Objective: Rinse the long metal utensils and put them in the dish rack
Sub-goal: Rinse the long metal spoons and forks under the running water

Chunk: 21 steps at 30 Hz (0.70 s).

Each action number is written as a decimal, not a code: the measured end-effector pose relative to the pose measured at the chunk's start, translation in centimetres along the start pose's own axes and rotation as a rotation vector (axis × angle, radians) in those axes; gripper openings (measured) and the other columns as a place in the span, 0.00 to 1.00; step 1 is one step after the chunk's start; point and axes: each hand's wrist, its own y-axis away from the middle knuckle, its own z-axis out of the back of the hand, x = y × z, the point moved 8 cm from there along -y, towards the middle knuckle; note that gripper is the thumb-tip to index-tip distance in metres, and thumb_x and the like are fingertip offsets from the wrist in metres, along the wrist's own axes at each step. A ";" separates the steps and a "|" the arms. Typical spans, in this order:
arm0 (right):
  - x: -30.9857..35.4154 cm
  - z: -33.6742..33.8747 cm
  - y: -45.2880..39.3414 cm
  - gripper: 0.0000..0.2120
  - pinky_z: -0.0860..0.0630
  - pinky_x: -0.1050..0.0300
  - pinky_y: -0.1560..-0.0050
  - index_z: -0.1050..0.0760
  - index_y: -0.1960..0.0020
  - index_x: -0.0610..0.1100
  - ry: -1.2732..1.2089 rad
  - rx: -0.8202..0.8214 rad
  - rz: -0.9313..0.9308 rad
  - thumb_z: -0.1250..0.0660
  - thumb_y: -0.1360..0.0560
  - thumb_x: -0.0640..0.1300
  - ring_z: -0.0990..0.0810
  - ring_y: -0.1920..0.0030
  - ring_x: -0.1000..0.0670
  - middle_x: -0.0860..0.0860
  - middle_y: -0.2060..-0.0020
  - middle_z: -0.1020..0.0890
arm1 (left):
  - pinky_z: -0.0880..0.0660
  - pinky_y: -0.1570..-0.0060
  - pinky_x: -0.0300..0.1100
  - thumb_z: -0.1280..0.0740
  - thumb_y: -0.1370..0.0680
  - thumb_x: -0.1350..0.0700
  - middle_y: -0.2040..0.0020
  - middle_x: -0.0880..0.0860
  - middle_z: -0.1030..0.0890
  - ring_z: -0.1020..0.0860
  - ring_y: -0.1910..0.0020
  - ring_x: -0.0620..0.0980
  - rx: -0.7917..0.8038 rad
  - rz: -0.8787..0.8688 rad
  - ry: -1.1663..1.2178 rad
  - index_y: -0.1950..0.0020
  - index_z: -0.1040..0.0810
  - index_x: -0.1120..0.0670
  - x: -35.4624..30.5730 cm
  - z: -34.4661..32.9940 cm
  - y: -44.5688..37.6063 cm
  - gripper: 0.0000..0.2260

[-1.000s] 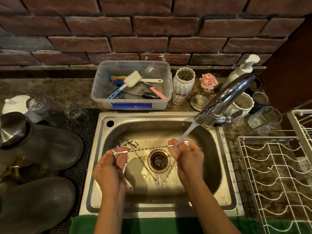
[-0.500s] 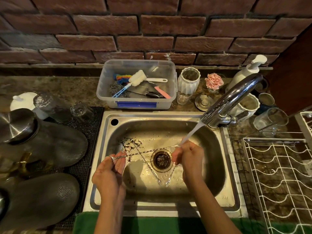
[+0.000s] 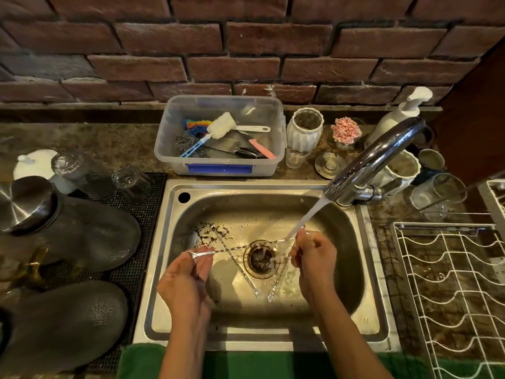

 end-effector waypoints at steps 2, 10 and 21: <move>0.0 0.0 -0.2 0.14 0.39 0.57 0.76 0.27 0.61 0.36 0.049 0.006 0.003 0.37 0.19 0.41 0.36 0.76 0.50 0.44 0.75 0.31 | 0.19 0.64 0.38 0.39 0.19 0.68 0.68 0.51 0.16 0.18 0.66 0.48 0.010 0.005 -0.003 0.53 0.21 0.62 0.1 0.1 0.2 0.08; -0.4 -1.6 -0.1 0.08 0.35 0.59 0.77 0.26 0.60 0.30 0.084 0.082 -0.024 0.41 0.24 0.29 0.32 0.77 0.51 0.45 0.75 0.28 | 0.16 0.59 0.40 0.39 0.19 0.69 0.59 0.59 0.16 0.15 0.62 0.51 -0.097 -0.008 0.044 0.50 0.21 0.65 -0.5 1.7 -0.3 0.07; -1.0 1.6 -1.8 0.14 0.26 0.50 0.69 0.23 0.64 0.41 0.363 -0.107 0.045 0.38 0.20 0.40 0.25 0.72 0.50 0.48 0.71 0.22 | 0.16 0.54 0.43 0.38 0.19 0.68 0.56 0.61 0.16 0.15 0.56 0.55 -0.066 -0.140 -0.008 0.54 0.20 0.61 -2.1 0.3 -1.8 0.09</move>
